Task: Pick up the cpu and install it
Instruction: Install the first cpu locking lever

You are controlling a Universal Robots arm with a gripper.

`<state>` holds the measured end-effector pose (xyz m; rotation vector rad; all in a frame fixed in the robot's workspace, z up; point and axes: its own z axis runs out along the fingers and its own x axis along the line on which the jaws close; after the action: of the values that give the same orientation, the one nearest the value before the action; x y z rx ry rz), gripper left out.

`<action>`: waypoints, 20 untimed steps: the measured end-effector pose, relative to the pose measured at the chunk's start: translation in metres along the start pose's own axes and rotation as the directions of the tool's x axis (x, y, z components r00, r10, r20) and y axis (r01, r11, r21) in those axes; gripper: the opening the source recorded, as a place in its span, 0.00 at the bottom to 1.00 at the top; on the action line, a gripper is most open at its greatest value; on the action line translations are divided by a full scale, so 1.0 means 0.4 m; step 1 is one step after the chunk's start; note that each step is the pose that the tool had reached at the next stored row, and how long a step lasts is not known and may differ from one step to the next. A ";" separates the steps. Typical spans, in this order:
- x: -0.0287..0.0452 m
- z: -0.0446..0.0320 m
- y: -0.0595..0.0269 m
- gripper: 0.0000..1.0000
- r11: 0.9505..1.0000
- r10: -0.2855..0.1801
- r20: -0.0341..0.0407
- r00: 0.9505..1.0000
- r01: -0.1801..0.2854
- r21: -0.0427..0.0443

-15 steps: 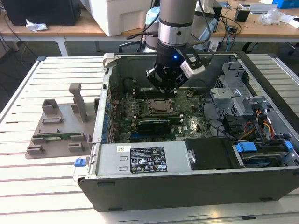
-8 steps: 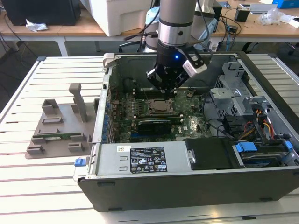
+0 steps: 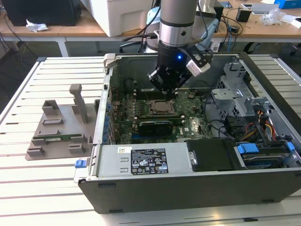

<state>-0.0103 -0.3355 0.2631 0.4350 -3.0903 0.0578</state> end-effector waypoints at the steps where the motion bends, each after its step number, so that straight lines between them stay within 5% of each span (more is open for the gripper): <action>1: 0.000 0.000 0.000 0.11 1.000 -0.009 0.002 1.000 0.009 -0.006; 6: 0.001 0.001 0.000 0.11 0.996 0.087 -0.001 0.996 -0.087 -0.010; 10: 0.001 0.001 0.000 0.11 0.983 0.184 -0.004 0.983 -0.184 -0.012; 14: 0.006 0.002 0.002 0.11 0.982 0.189 -0.004 0.982 -0.189 -0.012; 20: 0.062 0.002 0.018 0.11 0.982 0.191 -0.004 0.982 -0.191 -0.015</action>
<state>-0.0362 -0.3355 0.2626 0.1368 -3.1170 0.0377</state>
